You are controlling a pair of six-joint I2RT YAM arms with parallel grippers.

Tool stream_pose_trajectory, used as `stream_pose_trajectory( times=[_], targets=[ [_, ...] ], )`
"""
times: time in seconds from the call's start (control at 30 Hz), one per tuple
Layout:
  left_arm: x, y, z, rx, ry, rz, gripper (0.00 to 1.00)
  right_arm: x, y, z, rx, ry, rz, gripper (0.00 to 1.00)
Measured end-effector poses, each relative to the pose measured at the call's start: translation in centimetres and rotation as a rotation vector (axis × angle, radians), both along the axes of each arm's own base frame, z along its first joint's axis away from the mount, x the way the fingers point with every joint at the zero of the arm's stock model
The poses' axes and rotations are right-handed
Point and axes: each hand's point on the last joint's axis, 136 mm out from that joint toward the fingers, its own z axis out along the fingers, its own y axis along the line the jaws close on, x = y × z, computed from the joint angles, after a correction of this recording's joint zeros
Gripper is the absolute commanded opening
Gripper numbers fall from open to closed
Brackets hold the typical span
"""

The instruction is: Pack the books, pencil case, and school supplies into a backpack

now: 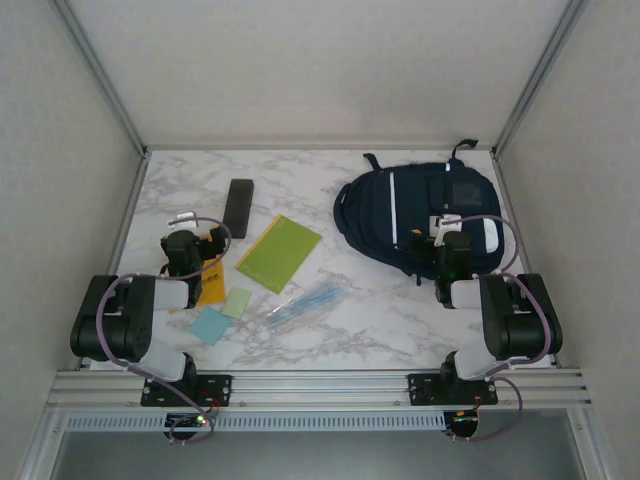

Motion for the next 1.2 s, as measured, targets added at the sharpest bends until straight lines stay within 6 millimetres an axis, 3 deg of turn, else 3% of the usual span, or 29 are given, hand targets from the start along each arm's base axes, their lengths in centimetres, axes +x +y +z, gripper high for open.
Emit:
stream_pose_trajectory(
  times=[0.87,0.97,1.13,1.2],
  targets=[
    [0.1,0.0,-0.1,0.002,0.034,0.001,1.0,-0.1,-0.4,-0.2,-0.009,0.022,-0.022,0.99],
    [1.4,0.3,2.2,0.007,0.072,0.023,1.0,0.3,-1.3,1.3,-0.01,0.062,-0.081,0.99],
    [4.2,1.6,11.5,-0.041,-0.012,0.139,1.0,2.1,-3.0,8.6,0.094,0.032,-0.253,0.99],
    [4.4,1.8,13.7,-0.092,-0.039,0.181,1.0,1.9,-3.3,10.6,0.164,0.042,-0.306,0.99]
  ],
)
